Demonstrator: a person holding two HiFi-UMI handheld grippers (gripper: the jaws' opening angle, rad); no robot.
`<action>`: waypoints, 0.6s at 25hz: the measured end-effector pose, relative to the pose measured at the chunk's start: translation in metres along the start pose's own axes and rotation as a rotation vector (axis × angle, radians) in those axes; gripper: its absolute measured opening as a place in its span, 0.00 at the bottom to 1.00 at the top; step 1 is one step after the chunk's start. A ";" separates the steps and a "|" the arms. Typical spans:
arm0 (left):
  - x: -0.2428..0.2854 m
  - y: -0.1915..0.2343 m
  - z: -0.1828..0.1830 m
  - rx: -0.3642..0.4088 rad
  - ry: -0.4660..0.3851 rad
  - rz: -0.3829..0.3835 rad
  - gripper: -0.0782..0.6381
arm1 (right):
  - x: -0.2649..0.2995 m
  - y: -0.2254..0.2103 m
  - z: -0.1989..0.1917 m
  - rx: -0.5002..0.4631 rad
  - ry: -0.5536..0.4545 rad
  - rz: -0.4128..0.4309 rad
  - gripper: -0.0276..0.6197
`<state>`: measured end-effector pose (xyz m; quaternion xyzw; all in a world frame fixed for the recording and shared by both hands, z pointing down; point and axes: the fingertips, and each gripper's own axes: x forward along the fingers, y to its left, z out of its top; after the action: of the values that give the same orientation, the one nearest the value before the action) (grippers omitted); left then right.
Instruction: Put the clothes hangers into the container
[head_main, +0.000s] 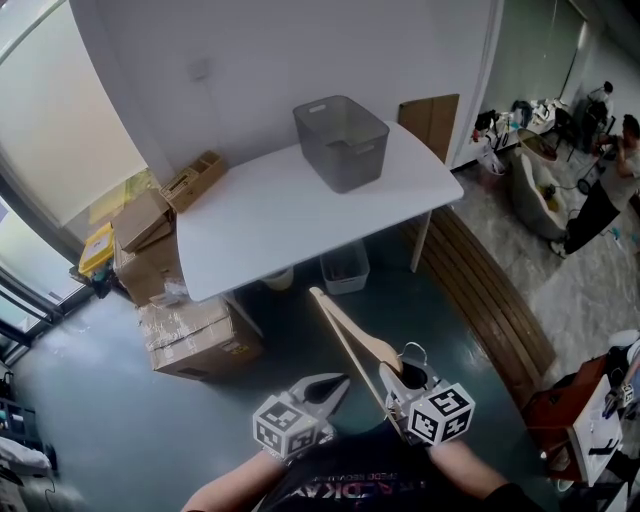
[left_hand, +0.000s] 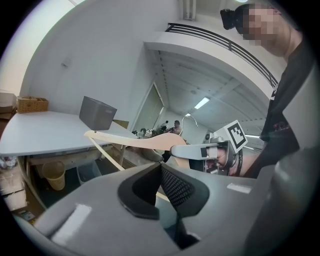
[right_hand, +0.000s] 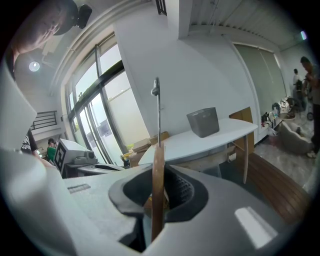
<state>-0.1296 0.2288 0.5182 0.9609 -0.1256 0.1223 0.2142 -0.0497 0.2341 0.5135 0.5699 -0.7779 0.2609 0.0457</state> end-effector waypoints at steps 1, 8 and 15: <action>0.006 -0.002 0.002 -0.001 -0.001 0.000 0.12 | -0.002 -0.005 0.002 -0.001 0.003 0.003 0.13; 0.056 -0.012 0.016 -0.009 0.006 -0.009 0.12 | -0.009 -0.052 0.024 -0.008 0.007 0.008 0.13; 0.111 -0.022 0.025 -0.005 0.013 0.005 0.12 | -0.020 -0.109 0.036 0.004 0.010 0.021 0.13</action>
<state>-0.0141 0.2156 0.5202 0.9592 -0.1270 0.1289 0.2172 0.0643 0.2117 0.5138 0.5603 -0.7831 0.2659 0.0458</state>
